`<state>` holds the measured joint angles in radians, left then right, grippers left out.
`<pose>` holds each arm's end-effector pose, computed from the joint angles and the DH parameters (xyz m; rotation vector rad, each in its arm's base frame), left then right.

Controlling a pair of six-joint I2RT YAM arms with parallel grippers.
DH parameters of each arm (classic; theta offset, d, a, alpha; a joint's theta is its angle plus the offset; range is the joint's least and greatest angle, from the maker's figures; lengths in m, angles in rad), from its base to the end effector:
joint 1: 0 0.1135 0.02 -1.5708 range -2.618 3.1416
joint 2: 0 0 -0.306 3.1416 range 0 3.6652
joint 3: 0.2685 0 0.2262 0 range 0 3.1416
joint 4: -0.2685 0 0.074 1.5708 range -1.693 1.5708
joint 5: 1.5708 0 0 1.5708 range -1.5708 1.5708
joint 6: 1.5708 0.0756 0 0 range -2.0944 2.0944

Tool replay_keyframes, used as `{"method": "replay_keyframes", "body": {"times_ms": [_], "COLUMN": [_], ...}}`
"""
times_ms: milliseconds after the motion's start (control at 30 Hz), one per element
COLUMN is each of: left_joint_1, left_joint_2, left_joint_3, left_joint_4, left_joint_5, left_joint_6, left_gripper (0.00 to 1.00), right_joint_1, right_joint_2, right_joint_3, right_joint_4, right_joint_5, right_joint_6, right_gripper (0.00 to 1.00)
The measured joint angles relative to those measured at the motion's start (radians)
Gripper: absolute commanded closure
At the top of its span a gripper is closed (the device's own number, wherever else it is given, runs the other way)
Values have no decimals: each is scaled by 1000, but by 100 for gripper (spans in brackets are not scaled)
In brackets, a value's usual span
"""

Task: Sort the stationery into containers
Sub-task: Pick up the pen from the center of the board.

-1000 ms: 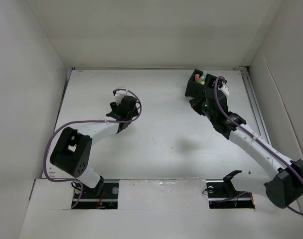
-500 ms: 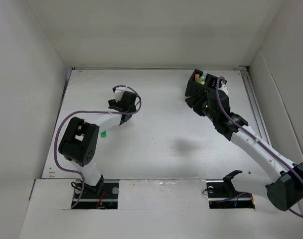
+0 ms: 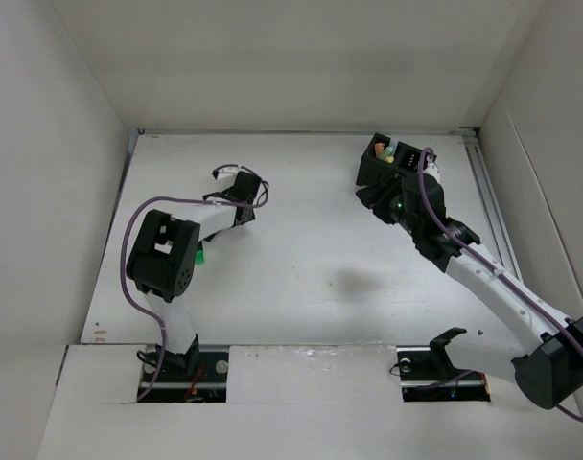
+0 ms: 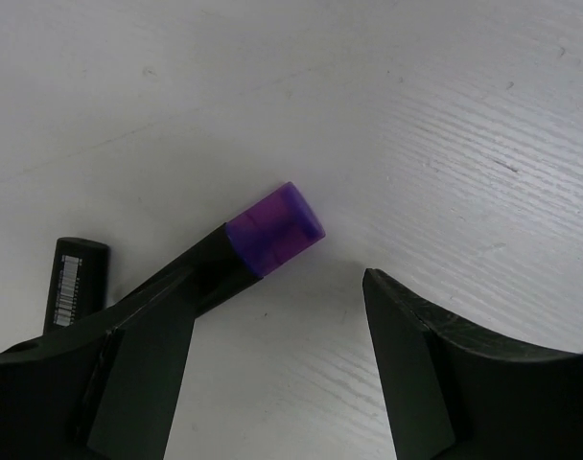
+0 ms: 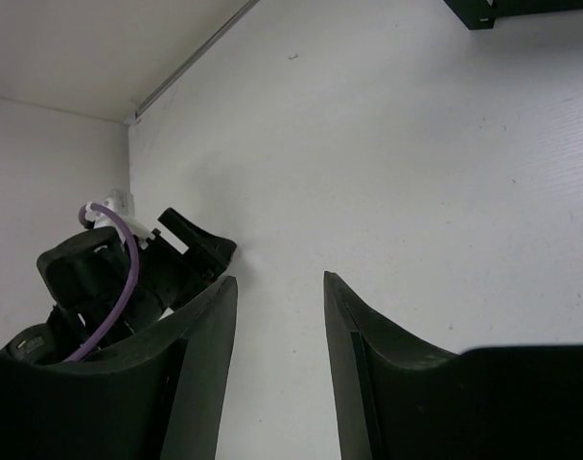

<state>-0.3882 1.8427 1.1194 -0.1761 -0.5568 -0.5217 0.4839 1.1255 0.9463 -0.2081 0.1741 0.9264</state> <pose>0.3774 -0.1112 0.2007 -0.3819 2.2777 0.2377 0.2282 0.1052 0.3538 0.5606 1.9507 0.7480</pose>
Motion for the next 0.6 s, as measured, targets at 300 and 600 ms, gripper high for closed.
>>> {"method": "replay_keyframes", "body": {"times_ms": [300,600], "left_joint_1": [31,45], "left_joint_2": [1,-17], "left_joint_3": [8,6], "left_joint_4": [-32,-49], "left_joint_5": [0,0], "left_joint_6": [-17,-42], "left_gripper": [34,34], "right_joint_1": [-2,-8], "right_joint_2": [8,7], "right_joint_3": [-2,-12], "right_joint_4": [0,0], "right_joint_5": [-24,-31], "right_joint_6": [0,0], "right_gripper": [53,53]}}
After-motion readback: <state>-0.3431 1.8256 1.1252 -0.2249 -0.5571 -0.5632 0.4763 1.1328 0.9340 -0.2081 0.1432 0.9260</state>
